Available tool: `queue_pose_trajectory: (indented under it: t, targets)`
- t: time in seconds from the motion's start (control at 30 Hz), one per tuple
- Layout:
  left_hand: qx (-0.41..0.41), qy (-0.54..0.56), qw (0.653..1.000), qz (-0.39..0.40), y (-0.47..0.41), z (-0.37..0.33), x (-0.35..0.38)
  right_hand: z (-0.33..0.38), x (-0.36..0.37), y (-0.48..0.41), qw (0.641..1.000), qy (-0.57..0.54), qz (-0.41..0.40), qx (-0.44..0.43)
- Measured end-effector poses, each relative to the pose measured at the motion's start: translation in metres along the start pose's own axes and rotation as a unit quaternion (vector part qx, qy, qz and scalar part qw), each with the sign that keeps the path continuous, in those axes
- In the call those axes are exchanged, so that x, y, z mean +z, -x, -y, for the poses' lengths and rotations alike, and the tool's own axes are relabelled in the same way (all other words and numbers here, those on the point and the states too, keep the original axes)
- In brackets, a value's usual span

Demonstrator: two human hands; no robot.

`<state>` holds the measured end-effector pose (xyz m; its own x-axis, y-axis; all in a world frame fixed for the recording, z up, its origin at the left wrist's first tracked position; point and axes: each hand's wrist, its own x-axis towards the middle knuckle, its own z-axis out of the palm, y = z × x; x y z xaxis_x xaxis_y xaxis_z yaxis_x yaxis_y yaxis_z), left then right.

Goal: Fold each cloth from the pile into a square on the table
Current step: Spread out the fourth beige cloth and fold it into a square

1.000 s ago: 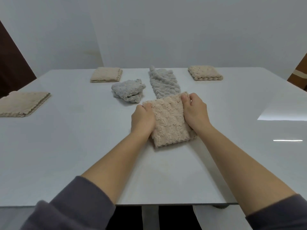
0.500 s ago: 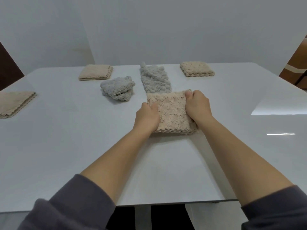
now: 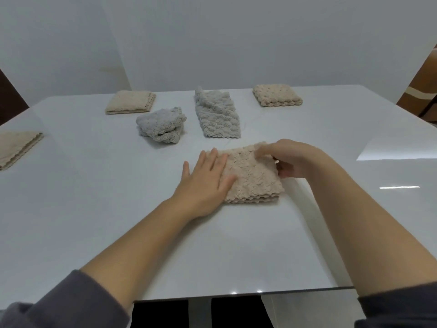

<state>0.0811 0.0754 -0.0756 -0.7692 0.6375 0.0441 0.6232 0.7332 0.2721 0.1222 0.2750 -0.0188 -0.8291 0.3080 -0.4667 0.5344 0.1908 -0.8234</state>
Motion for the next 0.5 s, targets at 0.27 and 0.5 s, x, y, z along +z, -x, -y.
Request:
queue_pose_trajectory:
  t: [0.27, 0.5]
  targets:
    - [-0.019, 0.067, 0.997, 0.019, -0.025, -0.052, 0.015, -0.016, -0.035, -0.012, 0.942, 0.242, -0.22, -0.075]
    - [-0.085, 0.004, 0.995, -0.048, -0.036, -0.023, 0.008, -0.021, 0.026, 0.0, 0.808, 0.536, -0.186, -0.156]
